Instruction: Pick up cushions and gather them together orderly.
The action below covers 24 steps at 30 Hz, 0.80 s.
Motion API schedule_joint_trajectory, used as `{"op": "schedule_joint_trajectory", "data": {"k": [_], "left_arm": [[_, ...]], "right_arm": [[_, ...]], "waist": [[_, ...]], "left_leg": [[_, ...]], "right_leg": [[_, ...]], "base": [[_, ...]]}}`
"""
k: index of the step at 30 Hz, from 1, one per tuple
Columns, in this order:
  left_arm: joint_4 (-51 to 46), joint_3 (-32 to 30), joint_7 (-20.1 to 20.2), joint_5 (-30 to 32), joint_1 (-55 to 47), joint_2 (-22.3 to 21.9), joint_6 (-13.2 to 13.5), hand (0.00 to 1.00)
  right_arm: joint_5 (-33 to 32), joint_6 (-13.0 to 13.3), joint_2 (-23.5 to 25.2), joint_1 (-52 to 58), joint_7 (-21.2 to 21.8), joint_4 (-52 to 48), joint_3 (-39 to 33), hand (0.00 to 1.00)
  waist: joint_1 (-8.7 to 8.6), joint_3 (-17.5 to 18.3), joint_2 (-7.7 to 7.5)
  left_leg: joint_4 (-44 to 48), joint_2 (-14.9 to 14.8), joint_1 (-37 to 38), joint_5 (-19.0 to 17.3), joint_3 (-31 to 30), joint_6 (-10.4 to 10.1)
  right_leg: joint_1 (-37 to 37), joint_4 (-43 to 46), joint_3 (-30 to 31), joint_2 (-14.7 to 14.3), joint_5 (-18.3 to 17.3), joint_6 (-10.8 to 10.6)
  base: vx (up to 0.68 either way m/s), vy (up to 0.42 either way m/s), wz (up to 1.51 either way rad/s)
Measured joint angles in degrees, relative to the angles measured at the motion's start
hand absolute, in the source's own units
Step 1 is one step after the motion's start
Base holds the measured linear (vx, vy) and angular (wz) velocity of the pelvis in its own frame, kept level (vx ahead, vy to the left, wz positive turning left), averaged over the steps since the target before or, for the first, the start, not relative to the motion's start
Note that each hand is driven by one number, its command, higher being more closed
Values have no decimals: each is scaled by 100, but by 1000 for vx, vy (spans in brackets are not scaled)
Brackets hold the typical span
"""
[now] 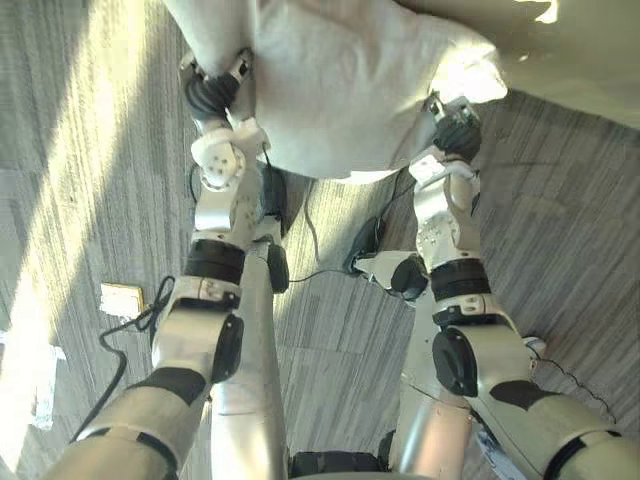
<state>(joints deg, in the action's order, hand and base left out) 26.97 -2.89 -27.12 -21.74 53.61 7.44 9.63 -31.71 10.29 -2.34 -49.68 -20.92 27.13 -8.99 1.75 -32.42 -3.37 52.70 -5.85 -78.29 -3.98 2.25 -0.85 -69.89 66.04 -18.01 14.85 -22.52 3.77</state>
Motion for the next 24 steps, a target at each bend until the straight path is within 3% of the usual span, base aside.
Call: {"op": "schedule_joint_trajectory", "data": {"k": [4, 10, 14, 18, 24], "left_arm": [[-833, 98, -1, 33, -947, -308, 257, 100], [-1776, 327, -1, 143, -2475, -706, 345, 100], [-2180, 406, 5, 142, -3578, -767, 485, 100], [-2416, 617, 5, 132, -4293, -649, 628, 100], [-2565, 1260, 183, 124, -5165, -454, 623, 100]], "right_arm": [[-41, 336, 38, 873, 29, -956, 421, 100], [118, 571, 331, 2414, 83, -2260, 884, 100], [471, 610, 517, 3482, 238, -2690, 1386, 100], [480, 647, 489, 4026, 430, -2727, 1692, 100], [539, 632, 48, 4904, 677, -2723, 1751, 100]], "waist": [[-59, 15, -8], [-27, 52, -36], [37, 579, -92], [77, 611, -94], [-13, 1271, -66]], "left_leg": [[-649, -105, 1151, 124, 255, -9], [-1409, -68, 2947, 79, 373, -10], [-1990, -47, 3865, 88, 452, -16], [-2863, 73, 4939, 254, 471, -138], [-4000, 259, 5760, 636, 196, -129]], "right_leg": [[1055, -611, -56, -39, 134, -57], [2927, -1582, -187, -173, 230, -187], [3834, -2268, -230, -292, 326, -231], [4829, -3081, -282, -403, 486, -302], [5816, -4307, -671, -611, 789, -400]], "base": [[-51, -5, 10], [59, 1, 8], [173, -18, 0], [164, -33, 3], [184, -11, 25]]}}
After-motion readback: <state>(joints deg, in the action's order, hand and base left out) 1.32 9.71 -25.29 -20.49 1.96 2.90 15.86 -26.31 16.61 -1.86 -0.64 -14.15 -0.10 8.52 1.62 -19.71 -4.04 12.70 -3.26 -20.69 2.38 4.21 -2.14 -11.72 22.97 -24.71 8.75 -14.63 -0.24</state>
